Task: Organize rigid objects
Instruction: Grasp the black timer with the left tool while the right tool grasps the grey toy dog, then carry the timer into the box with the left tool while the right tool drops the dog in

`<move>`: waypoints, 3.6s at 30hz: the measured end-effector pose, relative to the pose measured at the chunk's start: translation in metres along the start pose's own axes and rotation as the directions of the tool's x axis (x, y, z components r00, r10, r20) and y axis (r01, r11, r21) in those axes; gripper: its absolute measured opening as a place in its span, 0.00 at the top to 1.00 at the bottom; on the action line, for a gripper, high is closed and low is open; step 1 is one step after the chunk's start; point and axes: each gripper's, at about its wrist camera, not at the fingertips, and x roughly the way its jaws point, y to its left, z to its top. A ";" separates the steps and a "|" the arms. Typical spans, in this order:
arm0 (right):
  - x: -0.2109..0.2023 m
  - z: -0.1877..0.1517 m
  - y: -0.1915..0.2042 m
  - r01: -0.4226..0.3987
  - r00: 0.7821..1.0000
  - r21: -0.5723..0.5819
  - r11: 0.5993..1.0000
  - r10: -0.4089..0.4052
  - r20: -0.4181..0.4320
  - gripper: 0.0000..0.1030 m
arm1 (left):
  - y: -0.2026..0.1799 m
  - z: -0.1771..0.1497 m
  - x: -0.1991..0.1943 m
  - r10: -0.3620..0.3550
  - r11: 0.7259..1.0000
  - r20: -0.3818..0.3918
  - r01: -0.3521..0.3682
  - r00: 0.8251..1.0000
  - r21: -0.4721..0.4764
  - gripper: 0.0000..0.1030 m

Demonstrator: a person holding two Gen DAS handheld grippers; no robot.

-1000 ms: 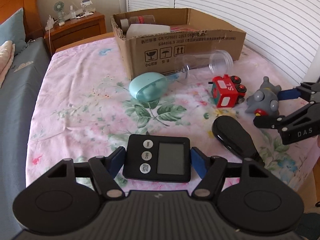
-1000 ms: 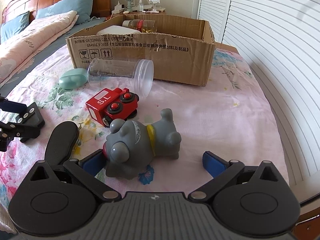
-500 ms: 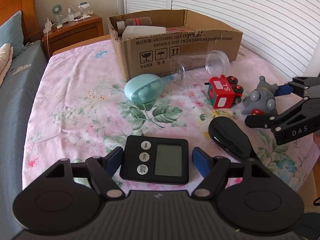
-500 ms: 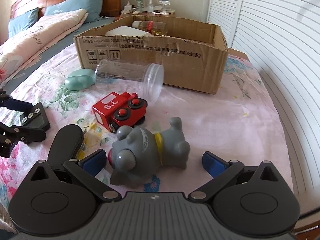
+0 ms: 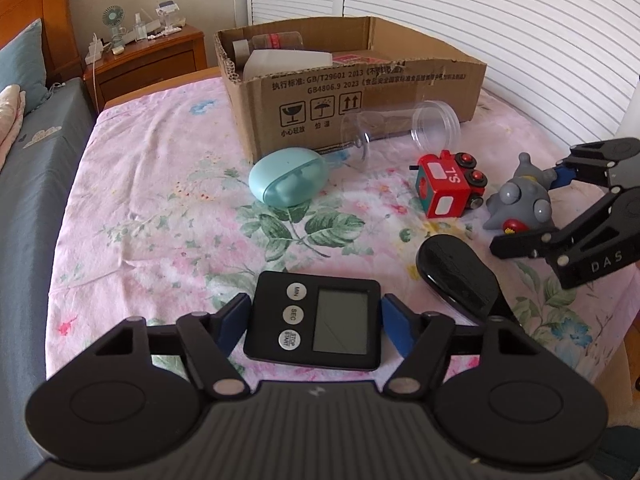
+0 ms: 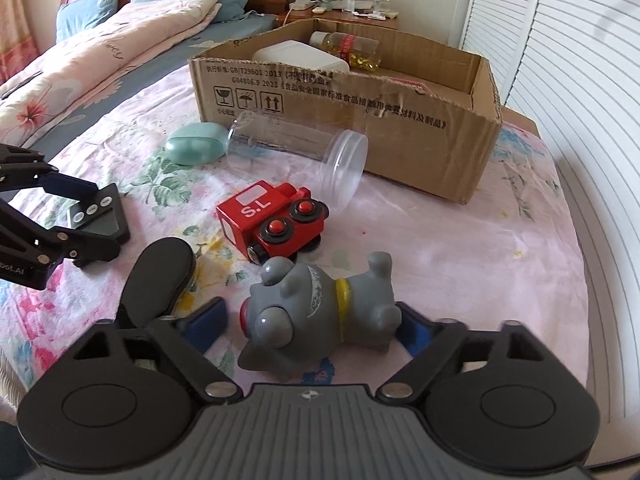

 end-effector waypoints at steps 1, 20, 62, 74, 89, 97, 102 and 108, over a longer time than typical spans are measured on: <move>-0.001 0.001 0.000 0.006 1.000 -0.006 1.000 -0.006 -0.005 0.22 | 0.000 0.000 0.000 -0.001 1.000 -0.004 0.001 1.000 0.004 0.32; -0.030 0.020 -0.010 -0.004 1.000 -0.042 0.999 0.004 0.004 0.25 | 0.006 0.022 -0.023 -0.031 0.997 -0.045 0.034 0.999 0.066 0.32; -0.040 0.120 -0.065 0.085 0.985 0.105 0.991 -0.100 0.141 0.00 | 0.015 0.143 -0.036 -0.026 0.990 0.092 0.013 0.995 0.141 0.32; -0.047 0.101 -0.052 0.175 0.976 0.243 0.954 -0.200 0.082 0.00 | 0.002 0.208 -0.001 -0.037 0.984 0.077 0.023 0.996 0.178 0.32; -0.040 0.096 -0.047 0.153 0.981 0.276 0.949 -0.179 0.071 0.00 | 0.004 0.259 0.077 0.014 0.991 -0.010 -0.013 1.000 0.131 0.32; -0.040 0.094 -0.048 0.148 0.982 0.289 0.946 -0.175 0.070 0.00 | 0.010 0.262 0.084 -0.014 0.998 0.004 0.014 1.000 0.066 0.07; -0.045 0.093 -0.047 0.142 0.981 0.296 0.944 -0.174 0.085 0.00 | 0.009 0.253 0.068 0.010 0.997 0.019 -0.011 1.000 0.076 0.07; -0.055 0.089 -0.040 0.131 0.980 0.301 0.945 -0.169 0.105 0.00 | 0.007 0.234 0.039 0.023 0.996 0.049 -0.027 0.999 0.081 0.06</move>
